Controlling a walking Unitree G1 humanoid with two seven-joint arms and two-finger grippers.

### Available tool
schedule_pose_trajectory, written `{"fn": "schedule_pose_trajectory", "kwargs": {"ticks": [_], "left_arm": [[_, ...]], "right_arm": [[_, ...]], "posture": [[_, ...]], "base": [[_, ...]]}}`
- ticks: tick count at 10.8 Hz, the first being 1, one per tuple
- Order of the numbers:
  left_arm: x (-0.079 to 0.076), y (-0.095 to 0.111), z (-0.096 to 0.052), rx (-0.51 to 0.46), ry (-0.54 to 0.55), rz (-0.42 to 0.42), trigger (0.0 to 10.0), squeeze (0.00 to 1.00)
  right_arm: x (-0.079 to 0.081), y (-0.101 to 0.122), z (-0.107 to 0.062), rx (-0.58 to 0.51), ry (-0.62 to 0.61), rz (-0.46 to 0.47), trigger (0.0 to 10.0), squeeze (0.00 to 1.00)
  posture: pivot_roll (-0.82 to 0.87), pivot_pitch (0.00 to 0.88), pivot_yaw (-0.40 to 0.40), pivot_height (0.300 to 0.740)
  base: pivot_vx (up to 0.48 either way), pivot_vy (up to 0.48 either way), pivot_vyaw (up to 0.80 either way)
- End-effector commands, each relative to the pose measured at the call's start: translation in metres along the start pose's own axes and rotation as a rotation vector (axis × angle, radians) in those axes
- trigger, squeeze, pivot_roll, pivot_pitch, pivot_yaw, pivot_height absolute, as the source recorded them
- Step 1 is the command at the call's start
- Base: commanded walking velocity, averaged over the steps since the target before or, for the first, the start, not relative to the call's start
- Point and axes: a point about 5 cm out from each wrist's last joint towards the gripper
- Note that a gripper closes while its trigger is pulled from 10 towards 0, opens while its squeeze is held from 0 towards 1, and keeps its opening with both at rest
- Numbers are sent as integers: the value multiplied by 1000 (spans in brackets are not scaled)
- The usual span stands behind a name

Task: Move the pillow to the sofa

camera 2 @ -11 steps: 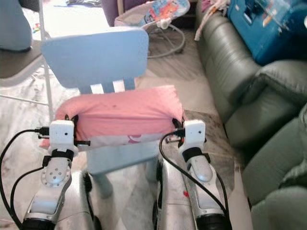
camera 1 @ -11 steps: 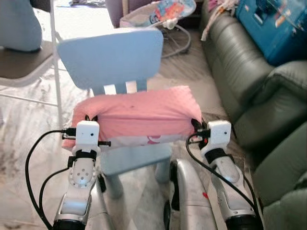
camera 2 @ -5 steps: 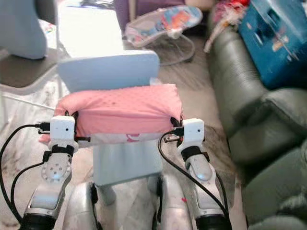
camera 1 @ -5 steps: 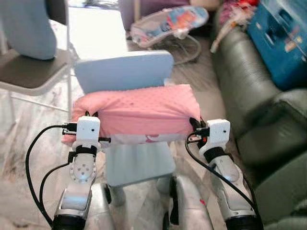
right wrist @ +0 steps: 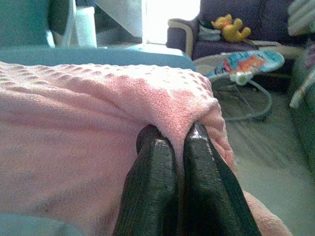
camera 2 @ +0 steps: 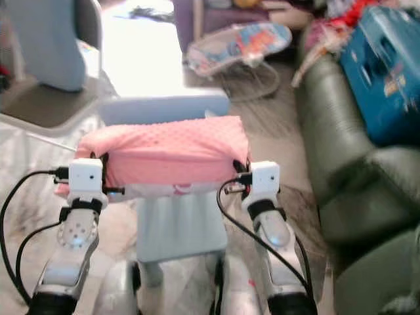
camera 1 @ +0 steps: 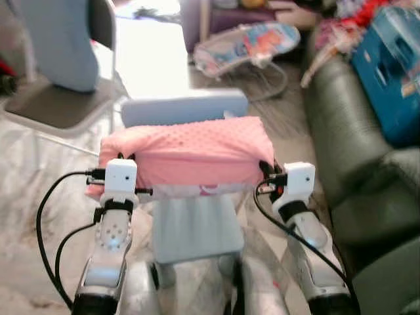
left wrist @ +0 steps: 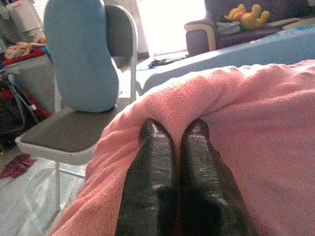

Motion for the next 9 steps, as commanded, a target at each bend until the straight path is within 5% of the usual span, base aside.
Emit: {"fn": "schedule_pose_trajectory", "kwargs": {"ticks": [1,3,7,9], "left_arm": [[0,6,4,-18,-2,11,10000,0],[-3,5,5,-11,-20,9,10000,0],[-19,-9,5,78,-10,73,10000,0],[-25,-7,3,83,-80,1,10000,0]], "right_arm": [[-6,5,4,-18,-23,-4,10000,0],[-9,5,3,-19,-29,-11,10000,0],[-11,5,2,-17,-32,-16,10000,0],[-11,3,1,-11,-33,-13,10000,0]], "posture": [[0,0,-60,704],[-6,0,-54,740],[-12,0,-55,740],[-14,0,-56,740]], "base": [[0,0,0],[0,0,0],[0,0,0],[0,0,0]]}}
Point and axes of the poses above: a point about 5 cm out from each wrist's last joint towards the gripper, its own z axis pointing out of the wrist towards the gripper, its own y axis along the axis of the wrist's last joint, x = y × z, and after that the axes turned 11 degrees about -z, right-handed
